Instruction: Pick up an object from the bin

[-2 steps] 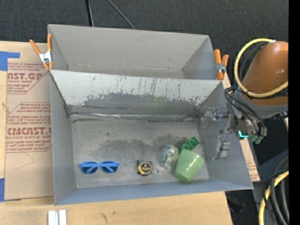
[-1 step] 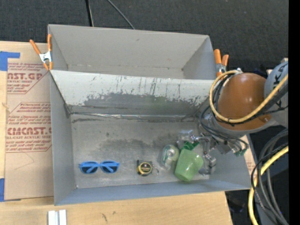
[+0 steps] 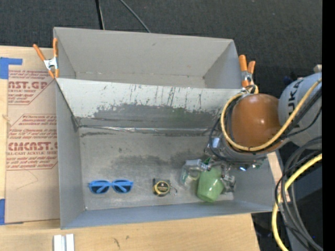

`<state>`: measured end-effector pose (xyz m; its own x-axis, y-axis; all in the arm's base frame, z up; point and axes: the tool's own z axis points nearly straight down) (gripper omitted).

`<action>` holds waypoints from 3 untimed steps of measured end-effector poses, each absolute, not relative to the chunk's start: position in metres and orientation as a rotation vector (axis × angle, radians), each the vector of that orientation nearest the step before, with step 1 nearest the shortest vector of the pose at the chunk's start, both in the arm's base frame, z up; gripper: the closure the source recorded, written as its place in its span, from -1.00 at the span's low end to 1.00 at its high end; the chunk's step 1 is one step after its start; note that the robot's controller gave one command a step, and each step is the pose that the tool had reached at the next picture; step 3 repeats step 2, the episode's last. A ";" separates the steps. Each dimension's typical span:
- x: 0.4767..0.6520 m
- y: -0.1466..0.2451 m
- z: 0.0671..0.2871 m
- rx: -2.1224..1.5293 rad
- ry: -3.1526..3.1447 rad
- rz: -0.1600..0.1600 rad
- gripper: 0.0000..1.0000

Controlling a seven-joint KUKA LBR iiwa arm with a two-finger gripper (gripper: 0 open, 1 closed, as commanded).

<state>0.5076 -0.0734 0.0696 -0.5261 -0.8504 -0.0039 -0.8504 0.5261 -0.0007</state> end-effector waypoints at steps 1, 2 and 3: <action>0.509 -0.074 0.073 -1.527 2.741 -0.003 1.00; 0.509 -0.058 0.213 -1.789 2.574 -0.005 1.00; 0.509 -0.058 0.213 -1.789 2.574 -0.005 1.00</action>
Offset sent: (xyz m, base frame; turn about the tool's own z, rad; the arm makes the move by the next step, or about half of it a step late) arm 0.0000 0.0000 0.0000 0.0000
